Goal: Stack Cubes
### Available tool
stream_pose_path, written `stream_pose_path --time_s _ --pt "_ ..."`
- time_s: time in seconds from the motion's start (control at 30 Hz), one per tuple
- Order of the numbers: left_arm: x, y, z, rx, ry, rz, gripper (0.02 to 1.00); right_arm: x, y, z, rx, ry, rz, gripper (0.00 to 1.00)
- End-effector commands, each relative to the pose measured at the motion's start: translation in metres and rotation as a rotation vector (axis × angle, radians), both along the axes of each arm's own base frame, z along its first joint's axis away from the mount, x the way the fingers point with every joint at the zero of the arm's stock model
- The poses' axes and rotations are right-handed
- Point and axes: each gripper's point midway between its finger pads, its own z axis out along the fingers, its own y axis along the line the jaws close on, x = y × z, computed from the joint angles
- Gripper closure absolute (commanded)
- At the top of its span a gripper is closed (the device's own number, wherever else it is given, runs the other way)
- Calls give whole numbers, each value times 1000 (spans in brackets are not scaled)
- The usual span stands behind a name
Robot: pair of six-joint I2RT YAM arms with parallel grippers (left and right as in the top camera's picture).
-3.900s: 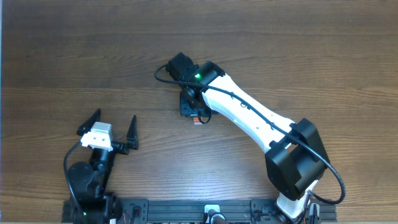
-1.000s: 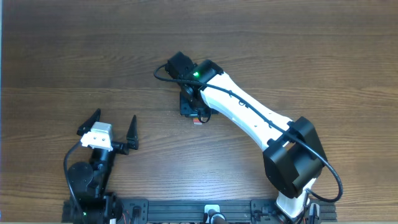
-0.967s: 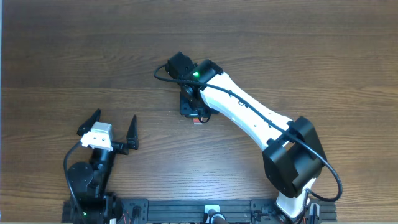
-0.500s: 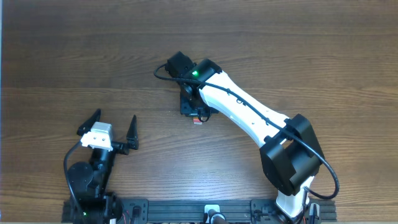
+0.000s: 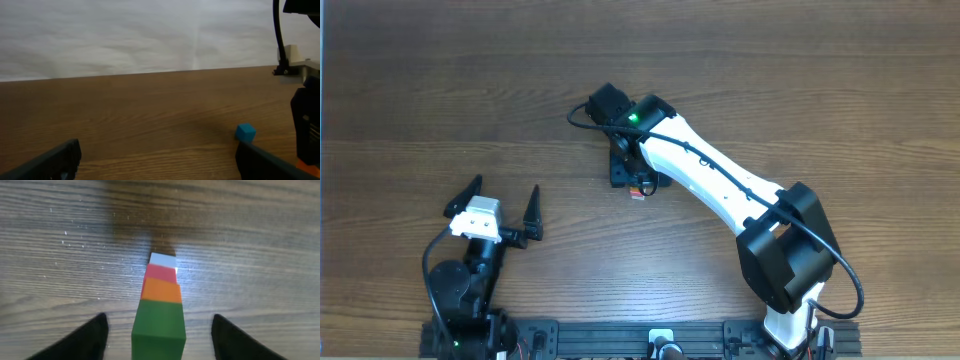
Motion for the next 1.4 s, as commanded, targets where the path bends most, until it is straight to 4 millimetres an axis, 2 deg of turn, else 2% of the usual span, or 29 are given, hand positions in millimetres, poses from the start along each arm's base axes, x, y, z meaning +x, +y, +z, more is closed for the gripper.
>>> stream_pose_path --time_s 0.03,0.17,0.3,0.5,0.6,0.7,0.93,1.1,1.23,1.4 --pt "0 1 -2 11 1 7 18 6 -1 -1 -7 -10 -9 253" --pt "0 1 -2 11 1 7 18 7 0 0 -2 -16 -9 99" --pt "0 2 -2 11 1 7 18 16 4 11 11 -44 16 75" --pt "0 1 -2 11 1 7 20 47 3 56 -4 -141 70 84" --pt "0 2 -2 11 1 7 20 65 -1 60 -19 -132 79 86" --pt "0 2 -2 11 1 7 20 78 -5 48 -37 -110 73 88" --pt "0 1 -2 11 1 7 18 103 -11 0 -59 -75 98 106" --pt "0 1 -2 11 1 7 20 108 -14 -28 -79 -37 114 132" --pt "0 1 -2 11 1 7 18 110 -7 -45 -55 -16 163 159" --pt "0 2 -2 11 1 7 18 110 -7 -52 -59 -7 163 178"
